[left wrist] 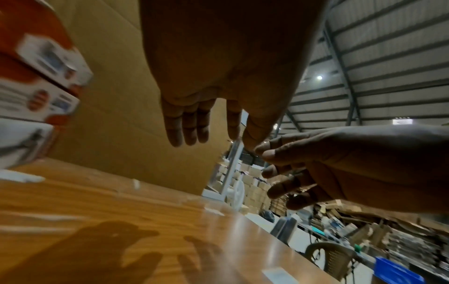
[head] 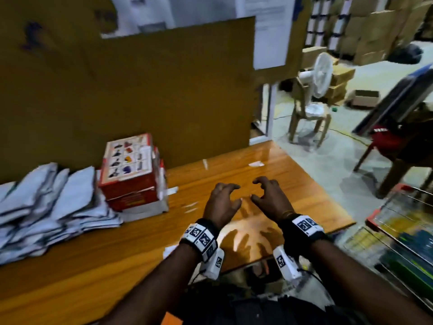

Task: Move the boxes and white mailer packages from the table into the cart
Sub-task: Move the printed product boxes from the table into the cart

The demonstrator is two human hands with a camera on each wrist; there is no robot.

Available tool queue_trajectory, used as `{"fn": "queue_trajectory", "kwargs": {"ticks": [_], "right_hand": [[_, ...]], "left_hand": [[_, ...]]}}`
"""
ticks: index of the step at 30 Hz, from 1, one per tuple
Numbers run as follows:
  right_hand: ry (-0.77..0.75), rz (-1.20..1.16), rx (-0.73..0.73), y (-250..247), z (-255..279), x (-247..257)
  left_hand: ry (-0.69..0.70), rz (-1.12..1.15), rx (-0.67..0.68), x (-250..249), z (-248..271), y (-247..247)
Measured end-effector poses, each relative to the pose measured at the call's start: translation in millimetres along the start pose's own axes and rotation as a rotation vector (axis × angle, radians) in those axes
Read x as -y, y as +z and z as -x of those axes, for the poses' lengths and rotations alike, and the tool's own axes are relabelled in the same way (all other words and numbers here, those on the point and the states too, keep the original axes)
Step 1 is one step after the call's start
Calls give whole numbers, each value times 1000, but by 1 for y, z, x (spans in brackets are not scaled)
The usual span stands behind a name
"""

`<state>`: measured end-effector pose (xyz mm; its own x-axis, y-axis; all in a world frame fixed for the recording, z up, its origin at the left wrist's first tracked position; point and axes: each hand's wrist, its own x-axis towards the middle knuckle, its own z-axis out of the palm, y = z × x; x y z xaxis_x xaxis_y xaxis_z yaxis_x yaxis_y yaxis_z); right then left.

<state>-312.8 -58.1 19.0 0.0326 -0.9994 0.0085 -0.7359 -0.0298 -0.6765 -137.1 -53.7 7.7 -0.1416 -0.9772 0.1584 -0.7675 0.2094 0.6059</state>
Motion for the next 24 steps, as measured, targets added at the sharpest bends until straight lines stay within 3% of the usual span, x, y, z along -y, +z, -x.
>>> {"fn": "queue_trajectory", "kwargs": {"ticks": [7, 10, 14, 17, 20, 24], "right_hand": [[-151, -27, 69, 76, -20, 115], [-199, -20, 76, 106, -28, 159], [-227, -4, 120, 143, -36, 206], [-186, -48, 149, 165, -43, 232], [-95, -212, 159, 183, -51, 246], [111, -484, 173, 199, -56, 255]], "left_hand": [[-111, -114, -410, 92, 7, -115], [-243, -181, -533, 124, 11, -158], [-390, -277, -527, 169, 24, -198], [-471, -186, -444, 191, 36, -212], [-422, -39, -395, 196, 47, -211], [-366, -14, -386, 190, 58, -200]]}}
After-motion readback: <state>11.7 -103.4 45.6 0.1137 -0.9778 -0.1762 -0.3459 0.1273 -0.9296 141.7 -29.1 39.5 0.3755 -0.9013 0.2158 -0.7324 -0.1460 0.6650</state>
